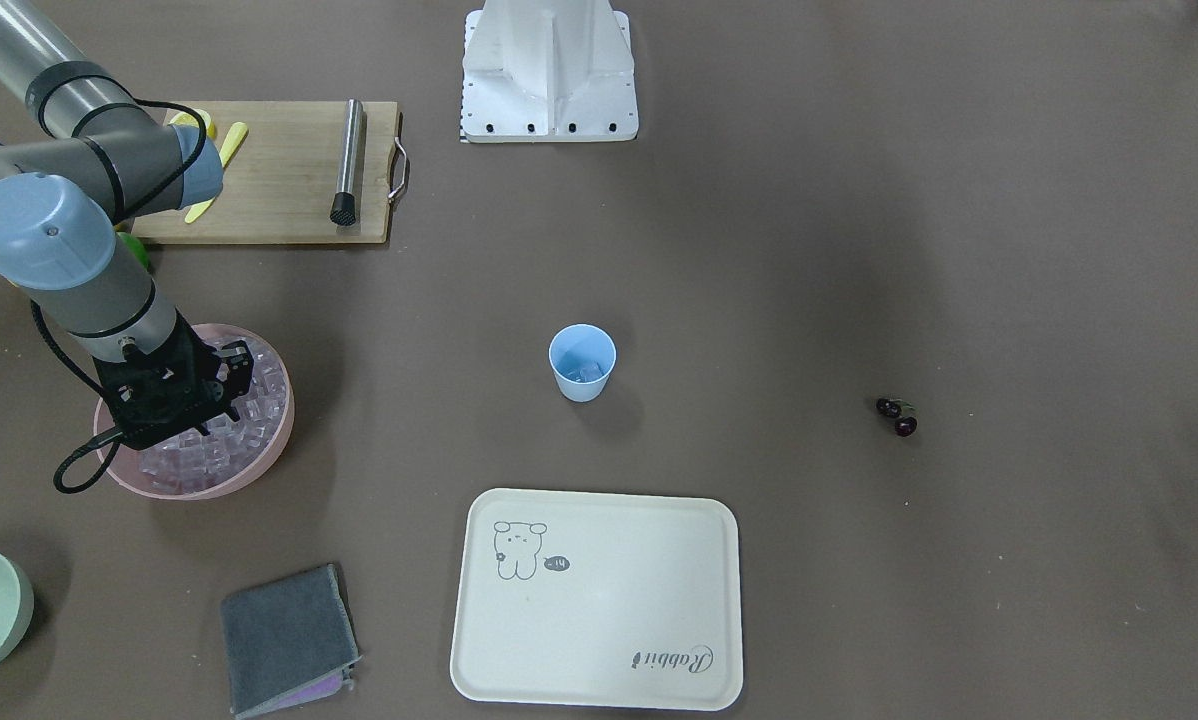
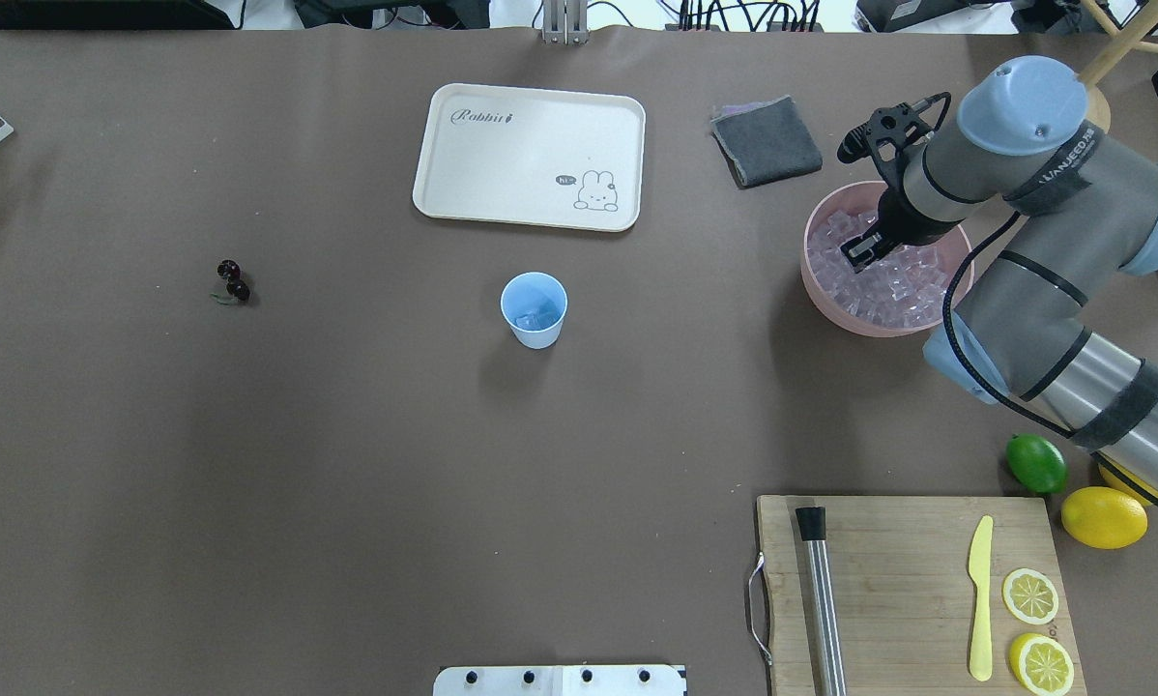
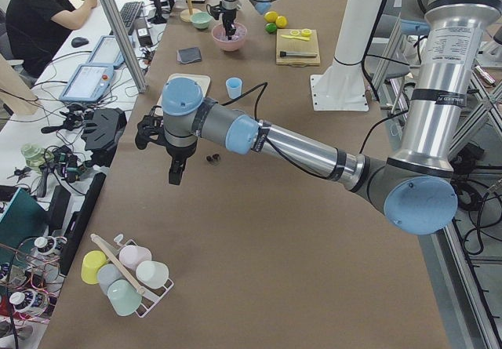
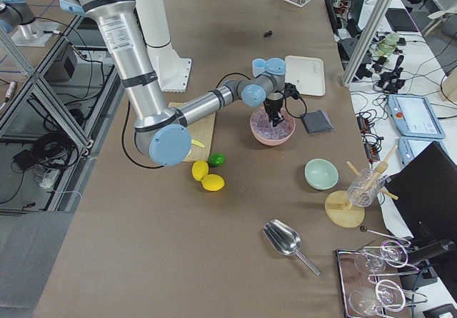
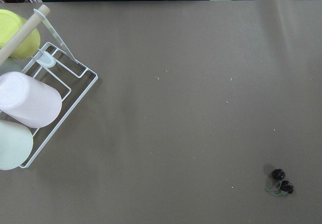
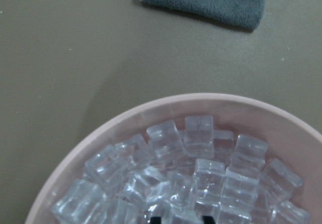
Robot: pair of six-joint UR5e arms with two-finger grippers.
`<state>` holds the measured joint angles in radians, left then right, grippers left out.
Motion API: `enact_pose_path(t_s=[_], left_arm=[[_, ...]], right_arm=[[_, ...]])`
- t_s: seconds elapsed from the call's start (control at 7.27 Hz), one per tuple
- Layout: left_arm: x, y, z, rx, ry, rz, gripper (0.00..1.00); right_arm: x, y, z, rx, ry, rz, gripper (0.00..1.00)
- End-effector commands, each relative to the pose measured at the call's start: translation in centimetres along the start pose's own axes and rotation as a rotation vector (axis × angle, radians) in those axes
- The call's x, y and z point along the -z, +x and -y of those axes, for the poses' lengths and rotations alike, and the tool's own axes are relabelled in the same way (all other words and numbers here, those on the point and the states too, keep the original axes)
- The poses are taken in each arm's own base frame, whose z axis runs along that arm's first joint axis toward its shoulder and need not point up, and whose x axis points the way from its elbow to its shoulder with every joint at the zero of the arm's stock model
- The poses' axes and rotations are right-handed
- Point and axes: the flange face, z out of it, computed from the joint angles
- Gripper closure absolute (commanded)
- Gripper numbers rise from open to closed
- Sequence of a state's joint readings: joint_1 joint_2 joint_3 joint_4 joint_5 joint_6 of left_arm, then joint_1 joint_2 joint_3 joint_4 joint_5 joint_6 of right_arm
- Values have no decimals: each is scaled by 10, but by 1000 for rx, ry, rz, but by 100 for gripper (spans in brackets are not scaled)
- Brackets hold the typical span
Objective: Put ice and cherries in cup
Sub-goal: 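Lower the right gripper into the bowl and grasp another ice cube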
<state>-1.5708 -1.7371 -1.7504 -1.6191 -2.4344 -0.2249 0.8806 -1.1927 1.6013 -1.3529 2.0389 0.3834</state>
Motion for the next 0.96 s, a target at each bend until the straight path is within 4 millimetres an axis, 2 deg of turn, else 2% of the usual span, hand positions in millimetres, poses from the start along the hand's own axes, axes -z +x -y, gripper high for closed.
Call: enact_pose_path(t_s=[0.0, 0.14, 0.41, 0.55, 0.69, 0.83], left_arm=[[-1, -1, 0, 0, -1, 0, 2], [0, 0, 0, -1, 1, 0, 2], [-1, -1, 0, 2, -1, 0, 2], [-2, -2, 0, 4, -3, 1, 2], [-1, -1, 1, 3, -2, 0, 2], [-1, -1, 1, 3, -2, 0, 2]], right_arm=[[2, 0, -1, 0, 1, 4, 76], [5, 0, 0, 0, 1, 11, 77], [48, 19, 17, -52, 12, 77, 77], [77, 7, 28, -74, -8, 83, 77], [96, -8, 43, -93, -27, 64, 78], [101, -13, 47, -98, -32, 60, 78]])
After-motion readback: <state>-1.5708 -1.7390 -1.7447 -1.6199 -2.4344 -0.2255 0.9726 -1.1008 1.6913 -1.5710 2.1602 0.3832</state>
